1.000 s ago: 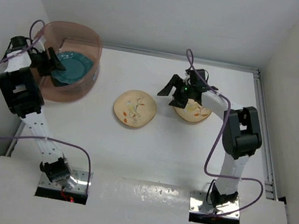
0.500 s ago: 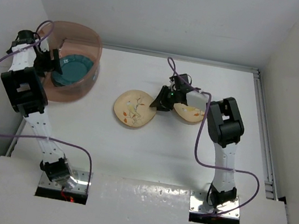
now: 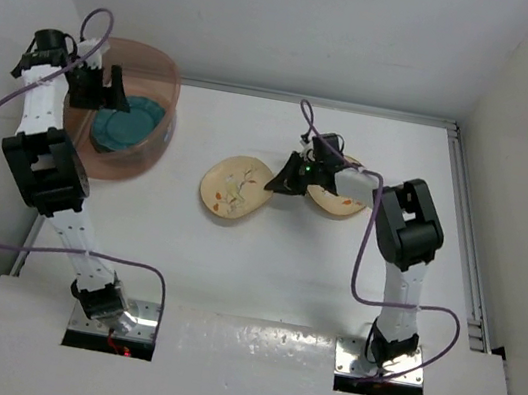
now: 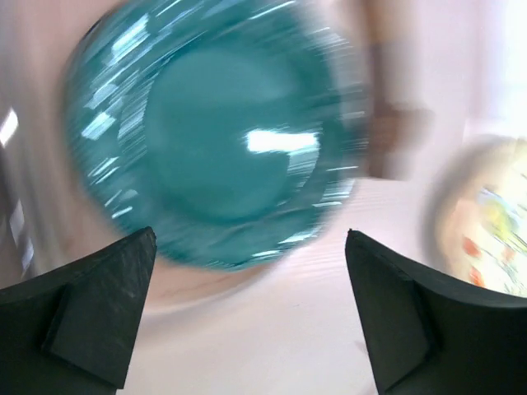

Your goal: Place the plates into the plastic bin on the countertop

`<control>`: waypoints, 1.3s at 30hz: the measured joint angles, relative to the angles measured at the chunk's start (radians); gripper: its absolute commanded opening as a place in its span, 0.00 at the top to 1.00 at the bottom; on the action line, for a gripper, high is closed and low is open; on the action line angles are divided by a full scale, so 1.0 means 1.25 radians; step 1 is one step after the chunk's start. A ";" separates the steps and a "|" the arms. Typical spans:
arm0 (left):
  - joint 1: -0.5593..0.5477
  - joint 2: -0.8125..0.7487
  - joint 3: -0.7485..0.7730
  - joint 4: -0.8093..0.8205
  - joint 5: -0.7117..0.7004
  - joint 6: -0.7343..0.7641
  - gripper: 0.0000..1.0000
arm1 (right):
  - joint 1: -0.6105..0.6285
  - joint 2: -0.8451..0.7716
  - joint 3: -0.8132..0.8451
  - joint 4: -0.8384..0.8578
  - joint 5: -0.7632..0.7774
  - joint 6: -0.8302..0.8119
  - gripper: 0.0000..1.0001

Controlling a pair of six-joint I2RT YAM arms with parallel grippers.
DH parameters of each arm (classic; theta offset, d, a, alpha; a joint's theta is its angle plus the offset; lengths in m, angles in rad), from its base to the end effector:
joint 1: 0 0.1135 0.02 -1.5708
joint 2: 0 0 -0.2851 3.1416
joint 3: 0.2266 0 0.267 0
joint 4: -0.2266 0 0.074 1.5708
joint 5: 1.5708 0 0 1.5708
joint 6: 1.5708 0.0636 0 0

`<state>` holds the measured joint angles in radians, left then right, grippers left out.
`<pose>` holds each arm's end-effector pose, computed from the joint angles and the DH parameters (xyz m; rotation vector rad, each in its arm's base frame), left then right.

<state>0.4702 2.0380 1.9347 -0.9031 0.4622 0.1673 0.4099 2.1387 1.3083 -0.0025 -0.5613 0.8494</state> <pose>0.4438 0.1937 0.2903 -0.2044 2.4468 -0.3248 0.4260 0.2220 0.1077 0.2847 2.6076 1.2009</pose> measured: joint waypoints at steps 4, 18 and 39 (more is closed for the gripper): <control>-0.101 -0.089 0.000 0.003 0.116 0.049 0.01 | -0.013 -0.105 -0.055 0.017 0.023 0.016 1.00; -0.334 -0.022 0.007 -0.003 0.373 0.041 0.22 | -0.015 -0.189 0.082 0.148 0.006 0.057 1.00; -0.360 -0.019 -0.023 -0.042 0.447 0.006 1.00 | -0.016 -0.166 0.074 0.155 0.003 0.053 0.43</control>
<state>0.0196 2.0140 1.9064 -0.9558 1.0206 0.1745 0.3893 1.9316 1.4010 0.1917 -0.5575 0.9161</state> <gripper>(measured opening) 0.059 0.468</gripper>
